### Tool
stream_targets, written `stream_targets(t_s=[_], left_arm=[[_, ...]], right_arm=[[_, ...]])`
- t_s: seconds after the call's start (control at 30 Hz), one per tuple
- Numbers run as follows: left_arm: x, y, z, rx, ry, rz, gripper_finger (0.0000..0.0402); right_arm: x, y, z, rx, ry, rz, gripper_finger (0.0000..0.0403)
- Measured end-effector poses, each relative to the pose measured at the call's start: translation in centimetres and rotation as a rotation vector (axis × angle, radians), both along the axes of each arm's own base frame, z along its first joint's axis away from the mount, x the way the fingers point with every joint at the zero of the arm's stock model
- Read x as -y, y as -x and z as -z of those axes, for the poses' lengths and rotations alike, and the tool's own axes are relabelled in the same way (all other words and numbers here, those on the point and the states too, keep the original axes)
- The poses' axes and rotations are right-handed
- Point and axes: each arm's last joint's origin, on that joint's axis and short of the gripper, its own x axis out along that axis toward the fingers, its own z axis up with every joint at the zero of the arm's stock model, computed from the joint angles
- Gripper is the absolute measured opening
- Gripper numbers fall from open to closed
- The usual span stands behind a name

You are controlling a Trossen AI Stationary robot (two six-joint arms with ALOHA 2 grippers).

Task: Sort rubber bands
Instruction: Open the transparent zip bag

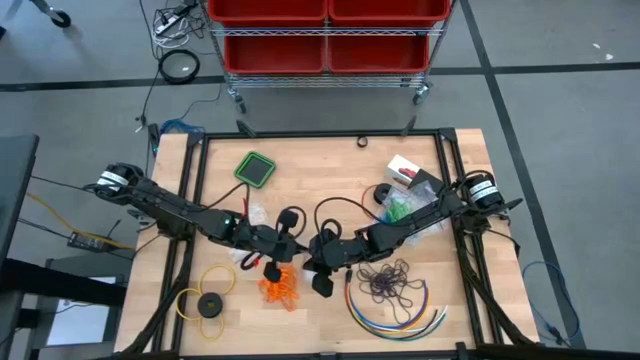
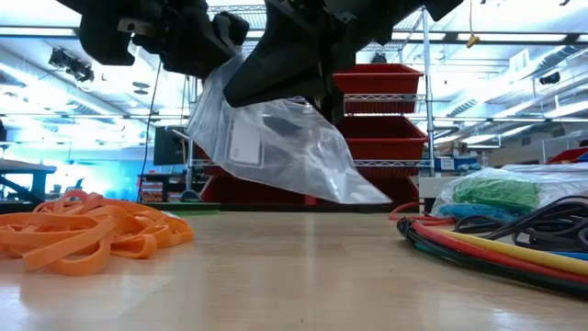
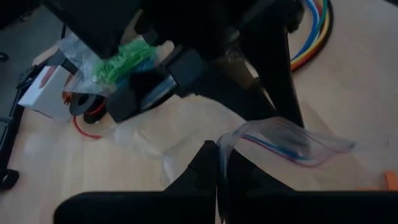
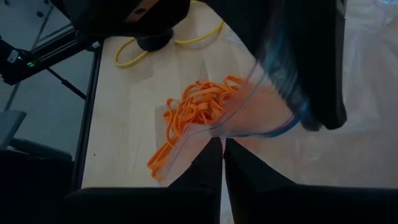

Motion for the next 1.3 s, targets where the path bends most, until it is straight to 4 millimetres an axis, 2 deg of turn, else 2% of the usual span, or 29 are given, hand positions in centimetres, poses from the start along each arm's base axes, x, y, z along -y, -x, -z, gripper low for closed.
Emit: stream_targets(t_s=[0.3, 0.9, 0.97, 1.03, 1.1, 1.17, 1.3], left_arm=[[0.1, -0.1, -0.2, 0.02, 0.015, 0.011, 0.001], [0.0, 0.1, 0.1, -0.017, 0.005, 0.012, 0.001], [0.0, 0.1, 0.1, -0.018, 0.005, 0.012, 0.001], [0.0, 0.1, 0.1, -0.02, 0.006, 0.011, 0.001], [0.0, 0.2, 0.2, -0.031, 0.005, 0.009, 0.001], [0.0, 0.2, 0.3, -0.042, -0.002, 0.003, 0.001], [-0.1, 0.3, 0.4, -0.047, -0.003, -0.029, 0.001]], right_arm=[[0.0, -0.1, -0.1, 0.012, -0.004, 0.0, 0.0013], [-0.9, -0.8, -2.0, 0.221, -0.078, -0.017, 0.0012], [-1.2, -0.6, -1.7, 0.178, -0.12, -0.022, 0.0012], [-1.1, 0.0, -0.8, 0.051, -0.149, -0.023, 0.0009], [-0.8, 1.1, -0.2, -0.115, -0.173, 0.036, 0.0005], [-0.6, 2.1, -0.1, -0.209, -0.167, 0.107, 0.0004], [-1.4, 2.9, -0.8, -0.214, -0.168, 0.135, 0.002]])
